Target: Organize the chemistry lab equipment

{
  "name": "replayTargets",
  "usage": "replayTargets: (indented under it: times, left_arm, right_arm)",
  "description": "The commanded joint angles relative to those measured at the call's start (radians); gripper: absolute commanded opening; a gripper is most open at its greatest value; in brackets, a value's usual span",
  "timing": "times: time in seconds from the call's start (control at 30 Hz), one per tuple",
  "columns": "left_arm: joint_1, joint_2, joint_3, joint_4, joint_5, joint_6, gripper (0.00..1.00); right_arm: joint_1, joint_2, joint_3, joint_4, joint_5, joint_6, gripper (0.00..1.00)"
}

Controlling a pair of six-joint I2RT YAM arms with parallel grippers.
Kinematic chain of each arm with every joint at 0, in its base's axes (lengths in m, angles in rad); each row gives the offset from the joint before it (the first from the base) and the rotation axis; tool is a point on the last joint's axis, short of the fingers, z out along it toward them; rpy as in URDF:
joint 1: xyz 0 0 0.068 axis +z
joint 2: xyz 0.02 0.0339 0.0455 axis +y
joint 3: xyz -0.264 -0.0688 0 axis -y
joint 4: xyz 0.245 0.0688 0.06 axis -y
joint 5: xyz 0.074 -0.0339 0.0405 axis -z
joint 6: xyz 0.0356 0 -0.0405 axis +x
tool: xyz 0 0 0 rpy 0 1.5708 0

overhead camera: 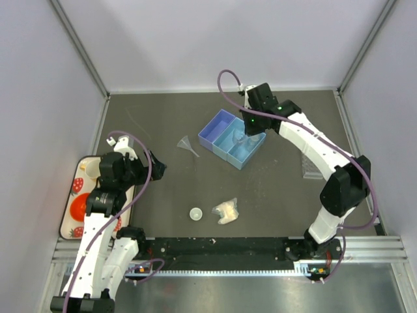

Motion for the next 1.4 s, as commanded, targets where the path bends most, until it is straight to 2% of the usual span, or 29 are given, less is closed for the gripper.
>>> replayTargets:
  times: [0.0, 0.43, 1.37]
  left_arm:
    - [0.003, -0.011, -0.004, 0.055, 0.019, 0.014, 0.99]
    - [0.003, -0.017, -0.006, 0.053, 0.017, 0.014, 0.99]
    - [0.003, -0.015, -0.008, 0.055, 0.024, 0.016, 0.99]
  right_arm:
    - [-0.037, -0.035, -0.003, 0.012, -0.049, -0.052, 0.00]
    - [-0.075, 0.034, -0.092, 0.070, -0.047, -0.065, 0.00]
    - [-0.075, 0.221, -0.149, 0.176, -0.062, -0.033, 0.00]
